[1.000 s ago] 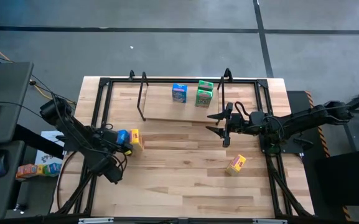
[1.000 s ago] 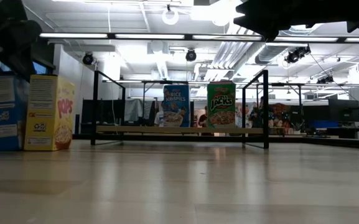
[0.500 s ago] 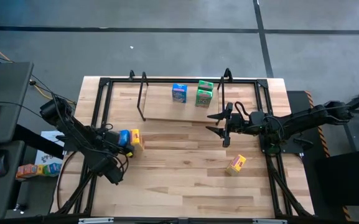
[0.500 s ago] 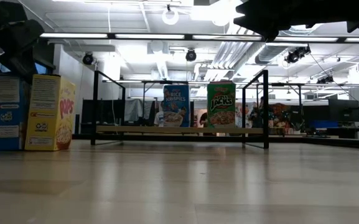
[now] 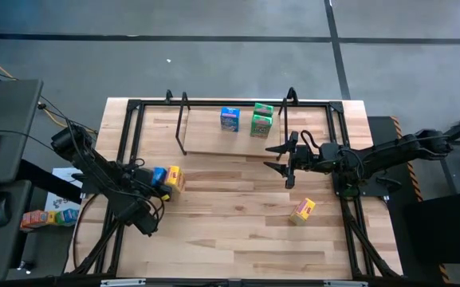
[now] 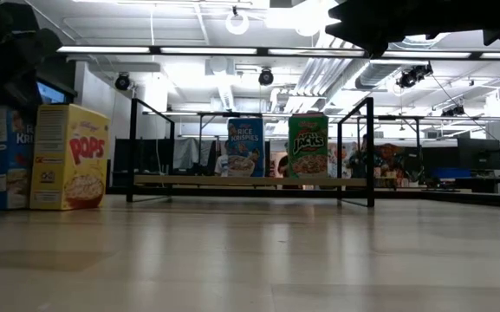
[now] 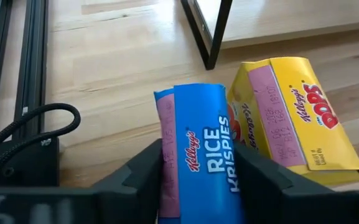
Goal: Stack cereal on shelf
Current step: Put the blue cereal box on the shelf
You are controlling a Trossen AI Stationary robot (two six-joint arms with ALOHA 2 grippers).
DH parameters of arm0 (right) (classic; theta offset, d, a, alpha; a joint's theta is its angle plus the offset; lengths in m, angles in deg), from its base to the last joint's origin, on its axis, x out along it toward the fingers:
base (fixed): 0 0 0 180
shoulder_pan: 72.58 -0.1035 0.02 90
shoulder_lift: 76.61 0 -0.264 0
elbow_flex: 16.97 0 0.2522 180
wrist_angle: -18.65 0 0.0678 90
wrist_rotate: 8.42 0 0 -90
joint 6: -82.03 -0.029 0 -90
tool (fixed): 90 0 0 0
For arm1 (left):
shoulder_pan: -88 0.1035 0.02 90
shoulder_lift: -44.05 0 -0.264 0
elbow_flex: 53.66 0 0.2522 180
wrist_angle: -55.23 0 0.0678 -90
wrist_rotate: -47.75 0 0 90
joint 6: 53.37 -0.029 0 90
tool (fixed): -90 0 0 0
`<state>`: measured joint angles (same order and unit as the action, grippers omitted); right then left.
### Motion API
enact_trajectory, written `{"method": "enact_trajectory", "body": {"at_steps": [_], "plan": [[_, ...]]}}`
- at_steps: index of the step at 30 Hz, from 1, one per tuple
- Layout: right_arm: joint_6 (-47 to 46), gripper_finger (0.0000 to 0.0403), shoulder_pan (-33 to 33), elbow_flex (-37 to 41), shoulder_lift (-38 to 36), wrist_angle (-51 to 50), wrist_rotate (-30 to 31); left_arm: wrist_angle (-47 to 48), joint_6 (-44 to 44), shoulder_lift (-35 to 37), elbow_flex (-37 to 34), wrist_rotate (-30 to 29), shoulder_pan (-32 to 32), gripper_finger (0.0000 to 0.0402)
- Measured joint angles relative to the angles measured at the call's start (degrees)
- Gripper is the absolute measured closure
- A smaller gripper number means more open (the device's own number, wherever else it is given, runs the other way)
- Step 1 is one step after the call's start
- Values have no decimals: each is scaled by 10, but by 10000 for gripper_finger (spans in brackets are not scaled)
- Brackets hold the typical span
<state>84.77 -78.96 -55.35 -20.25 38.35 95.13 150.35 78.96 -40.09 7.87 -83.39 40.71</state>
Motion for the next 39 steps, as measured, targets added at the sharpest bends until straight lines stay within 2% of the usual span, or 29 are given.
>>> {"method": "enact_trajectory", "body": {"at_steps": [3, 6, 9, 13, 17, 26, 33, 39], "plan": [[0, 199, 0, 0, 0, 0, 0, 9, -3, 0, 2, 2, -2, 277], [0, 199, 0, 0, 0, -2, 0, 62, -4, 0, 21, 7, -8, 295], [0, 199, 0, 0, 0, -2, 0, 86, -11, 4, 46, 10, -15, 301], [0, 199, 0, 0, 0, -4, 0, 90, -76, 41, 69, -2, -13, 300], [-3, 199, 0, 1, 4, -4, 0, 89, -127, 80, 96, -37, -10, 301], [-3, 199, 0, 1, 14, -3, 8, 86, -326, 139, 203, -164, -7, 302], [-3, 199, 0, 1, 18, 1, 11, 83, -468, 148, 260, -265, 21, 302], [-2, 199, 0, 1, 18, 4, 14, 5, -642, 146, 261, -278, 91, 303]]}}
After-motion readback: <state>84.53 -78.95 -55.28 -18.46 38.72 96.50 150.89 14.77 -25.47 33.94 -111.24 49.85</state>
